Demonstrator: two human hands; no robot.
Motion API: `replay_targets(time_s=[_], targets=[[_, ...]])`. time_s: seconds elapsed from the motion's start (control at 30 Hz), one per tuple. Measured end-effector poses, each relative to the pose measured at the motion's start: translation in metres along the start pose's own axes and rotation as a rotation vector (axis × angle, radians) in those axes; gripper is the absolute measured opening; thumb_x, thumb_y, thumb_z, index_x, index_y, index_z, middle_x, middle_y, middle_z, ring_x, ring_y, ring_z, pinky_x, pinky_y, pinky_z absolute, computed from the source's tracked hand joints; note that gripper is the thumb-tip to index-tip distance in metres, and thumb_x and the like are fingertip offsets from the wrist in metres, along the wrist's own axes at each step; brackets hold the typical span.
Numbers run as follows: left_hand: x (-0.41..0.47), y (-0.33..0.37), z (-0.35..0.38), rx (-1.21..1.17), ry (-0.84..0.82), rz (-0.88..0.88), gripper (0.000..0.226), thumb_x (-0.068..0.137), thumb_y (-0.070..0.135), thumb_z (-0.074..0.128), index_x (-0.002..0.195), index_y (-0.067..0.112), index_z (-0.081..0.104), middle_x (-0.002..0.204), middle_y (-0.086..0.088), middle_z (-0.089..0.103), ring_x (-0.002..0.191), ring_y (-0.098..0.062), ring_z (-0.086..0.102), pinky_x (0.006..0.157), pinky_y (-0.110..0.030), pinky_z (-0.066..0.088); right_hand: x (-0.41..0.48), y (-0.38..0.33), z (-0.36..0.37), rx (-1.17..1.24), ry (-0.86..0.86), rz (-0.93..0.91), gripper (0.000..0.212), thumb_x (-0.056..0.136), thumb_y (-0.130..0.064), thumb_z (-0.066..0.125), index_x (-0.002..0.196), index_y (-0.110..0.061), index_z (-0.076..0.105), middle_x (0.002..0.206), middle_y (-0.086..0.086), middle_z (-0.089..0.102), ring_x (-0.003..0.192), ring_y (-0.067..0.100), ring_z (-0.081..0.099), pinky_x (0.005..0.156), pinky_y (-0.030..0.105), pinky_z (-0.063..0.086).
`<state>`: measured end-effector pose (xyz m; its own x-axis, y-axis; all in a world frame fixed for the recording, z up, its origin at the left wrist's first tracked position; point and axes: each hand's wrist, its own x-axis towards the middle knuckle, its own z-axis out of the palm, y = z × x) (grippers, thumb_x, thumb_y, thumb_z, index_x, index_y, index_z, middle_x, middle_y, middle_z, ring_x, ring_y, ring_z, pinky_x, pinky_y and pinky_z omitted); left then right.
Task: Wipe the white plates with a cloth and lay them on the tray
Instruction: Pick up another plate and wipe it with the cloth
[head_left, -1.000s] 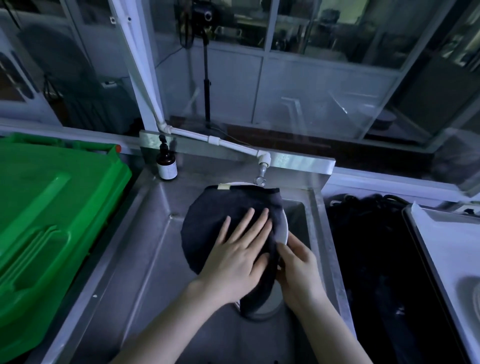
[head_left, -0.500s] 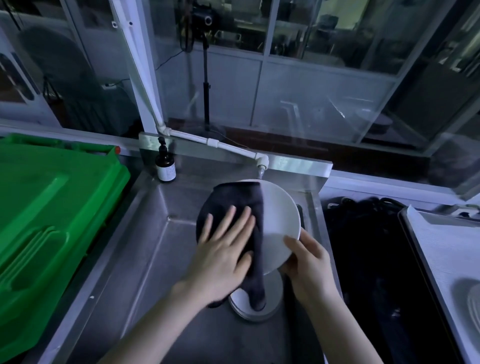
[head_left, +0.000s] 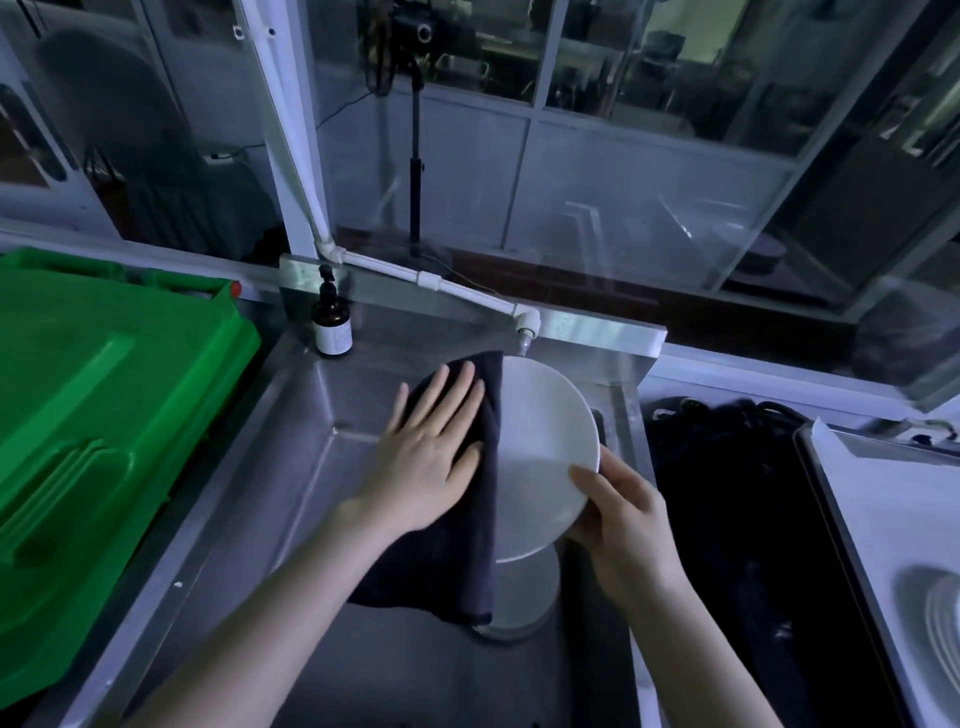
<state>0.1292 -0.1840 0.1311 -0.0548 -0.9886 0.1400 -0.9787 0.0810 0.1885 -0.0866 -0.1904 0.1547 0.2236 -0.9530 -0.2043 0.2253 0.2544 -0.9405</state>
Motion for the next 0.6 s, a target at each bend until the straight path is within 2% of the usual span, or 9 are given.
replay_targets(time_s=[0.1,0.23,0.33,0.4,0.47,0.53,0.57,0.6], targets=[[-0.021,0.015,0.003,-0.064,0.017,0.090,0.070,0.092,0.046,0.016,0.158,0.022,0.010,0.164,0.010,-0.006,0.152,-0.015,-0.010,0.122,-0.050,0.000,0.003,0.003,0.005,0.040,0.026,0.012,0.031,0.097,-0.001,0.049,0.111,-0.015,0.074,0.094,0.016,0.072,0.080,0.027,0.066,0.062,0.036,0.057],[-0.025,0.031,0.010,-0.085,0.039,0.207,0.067,0.096,0.044,0.026,0.158,0.022,0.013,0.165,0.009,-0.003,0.153,-0.016,-0.005,0.121,-0.049,0.001,-0.002,0.013,0.012,-0.008,-0.095,0.037,0.031,0.099,-0.005,0.050,0.118,-0.017,0.072,0.109,0.019,0.073,0.093,0.029,0.069,0.070,0.039,0.058],[-0.008,0.021,0.003,-0.052,0.119,0.208,0.067,0.097,0.046,0.028,0.158,0.022,0.014,0.166,0.007,-0.002,0.153,-0.018,-0.004,0.122,-0.052,0.004,-0.005,0.013,0.011,-0.070,-0.192,0.043,0.031,0.099,-0.007,0.052,0.120,-0.019,0.071,0.113,0.020,0.072,0.098,0.031,0.071,0.070,0.041,0.058],[0.003,0.010,-0.008,-0.063,0.170,0.157,0.067,0.097,0.049,0.029,0.157,0.024,0.018,0.166,0.004,0.005,0.153,-0.021,0.001,0.121,-0.054,0.006,-0.007,0.010,0.008,-0.118,-0.238,0.036,0.031,0.097,-0.010,0.056,0.124,-0.020,0.069,0.115,0.018,0.072,0.100,0.030,0.071,0.071,0.043,0.058],[0.011,-0.001,-0.019,-0.134,0.209,0.058,0.063,0.095,0.051,0.035,0.152,0.025,0.035,0.159,-0.003,0.033,0.149,-0.027,0.025,0.118,-0.052,0.023,-0.008,0.005,0.005,-0.181,-0.253,0.032,0.036,0.092,-0.017,0.059,0.126,-0.023,0.068,0.111,0.015,0.073,0.097,0.026,0.071,0.070,0.041,0.058],[0.012,-0.011,-0.025,-0.323,0.229,-0.095,0.052,0.092,0.049,0.052,0.139,0.028,0.052,0.135,-0.001,0.059,0.126,-0.027,0.054,0.097,-0.036,0.044,-0.007,-0.001,0.001,-0.257,-0.246,0.002,0.037,0.090,-0.019,0.059,0.125,-0.027,0.069,0.107,0.009,0.075,0.092,0.019,0.070,0.068,0.036,0.057],[0.012,-0.015,-0.026,-0.442,0.209,-0.172,0.048,0.089,0.045,0.062,0.133,0.028,0.057,0.125,0.001,0.066,0.116,-0.024,0.060,0.087,-0.031,0.045,-0.005,-0.004,0.000,-0.292,-0.238,-0.024,0.034,0.092,-0.018,0.060,0.124,-0.027,0.070,0.106,0.007,0.076,0.091,0.015,0.069,0.069,0.034,0.056],[0.010,-0.019,-0.025,-0.557,0.189,-0.219,0.045,0.087,0.039,0.070,0.128,0.026,0.060,0.117,0.003,0.070,0.109,-0.020,0.063,0.084,-0.028,0.046,-0.003,-0.007,0.000,-0.324,-0.228,-0.054,0.030,0.095,-0.016,0.061,0.122,-0.026,0.071,0.105,0.004,0.076,0.091,0.013,0.068,0.070,0.031,0.055]])
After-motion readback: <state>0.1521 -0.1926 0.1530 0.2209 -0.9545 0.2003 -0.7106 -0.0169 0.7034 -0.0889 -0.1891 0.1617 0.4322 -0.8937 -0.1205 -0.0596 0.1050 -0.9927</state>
